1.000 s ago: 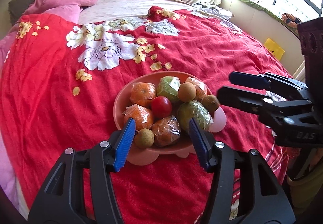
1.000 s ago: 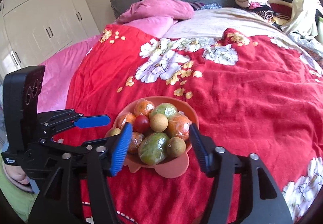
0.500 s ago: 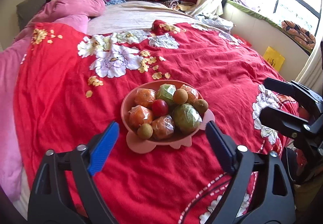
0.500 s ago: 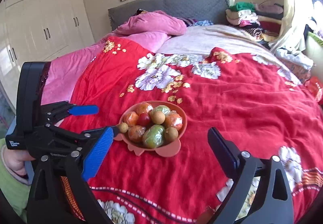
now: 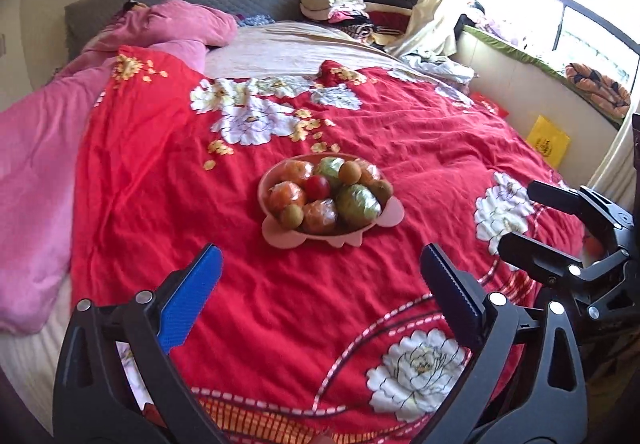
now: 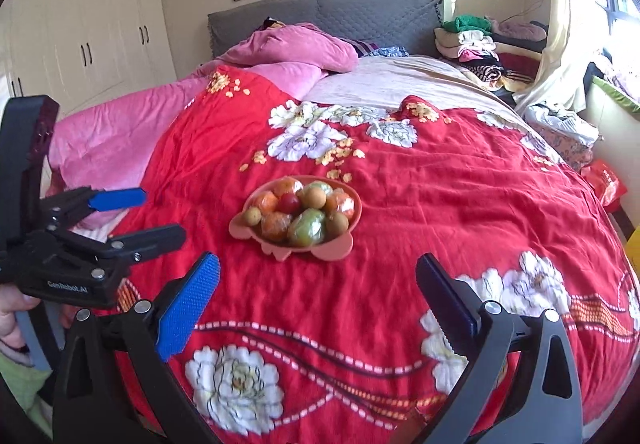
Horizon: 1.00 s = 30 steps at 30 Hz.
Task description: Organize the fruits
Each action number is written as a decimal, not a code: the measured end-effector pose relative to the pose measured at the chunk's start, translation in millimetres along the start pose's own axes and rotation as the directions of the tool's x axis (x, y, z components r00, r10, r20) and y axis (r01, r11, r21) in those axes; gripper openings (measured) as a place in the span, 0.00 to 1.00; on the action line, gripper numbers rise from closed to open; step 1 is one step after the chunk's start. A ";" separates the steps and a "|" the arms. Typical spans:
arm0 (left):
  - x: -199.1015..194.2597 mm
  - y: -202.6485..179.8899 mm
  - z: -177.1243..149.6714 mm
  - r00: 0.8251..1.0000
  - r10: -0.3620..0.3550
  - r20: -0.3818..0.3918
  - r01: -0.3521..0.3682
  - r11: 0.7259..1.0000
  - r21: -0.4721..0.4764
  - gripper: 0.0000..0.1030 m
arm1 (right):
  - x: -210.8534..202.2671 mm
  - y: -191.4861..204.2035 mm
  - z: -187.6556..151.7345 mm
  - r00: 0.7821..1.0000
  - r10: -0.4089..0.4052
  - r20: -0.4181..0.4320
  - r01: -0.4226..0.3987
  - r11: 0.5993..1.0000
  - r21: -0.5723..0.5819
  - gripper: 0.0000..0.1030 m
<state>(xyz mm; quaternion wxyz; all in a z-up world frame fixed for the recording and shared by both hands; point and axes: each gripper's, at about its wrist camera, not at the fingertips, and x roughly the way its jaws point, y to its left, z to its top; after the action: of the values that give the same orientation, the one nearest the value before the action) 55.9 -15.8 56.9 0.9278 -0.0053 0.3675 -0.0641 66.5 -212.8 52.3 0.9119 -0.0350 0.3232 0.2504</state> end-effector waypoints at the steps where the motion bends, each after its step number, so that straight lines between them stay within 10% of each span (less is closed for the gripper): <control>1: -1.9 0.2 -2.9 1.000 0.001 0.000 -0.001 1.000 -0.007 0.90 | -1.0 0.3 -3.9 1.000 -0.006 -0.004 0.006 1.000 0.001 0.95; 30: -1.1 1.2 -59.7 0.996 0.064 -0.061 -0.070 0.993 -0.096 0.90 | 7.2 17.0 -40.4 0.997 0.013 -0.070 -0.014 1.000 -0.017 0.95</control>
<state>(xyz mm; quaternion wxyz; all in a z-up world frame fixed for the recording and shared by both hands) 14.5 -12.2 14.1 0.9171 -0.0368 0.3967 -0.0149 40.0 -203.9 17.7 0.8981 -0.0497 0.3529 0.2579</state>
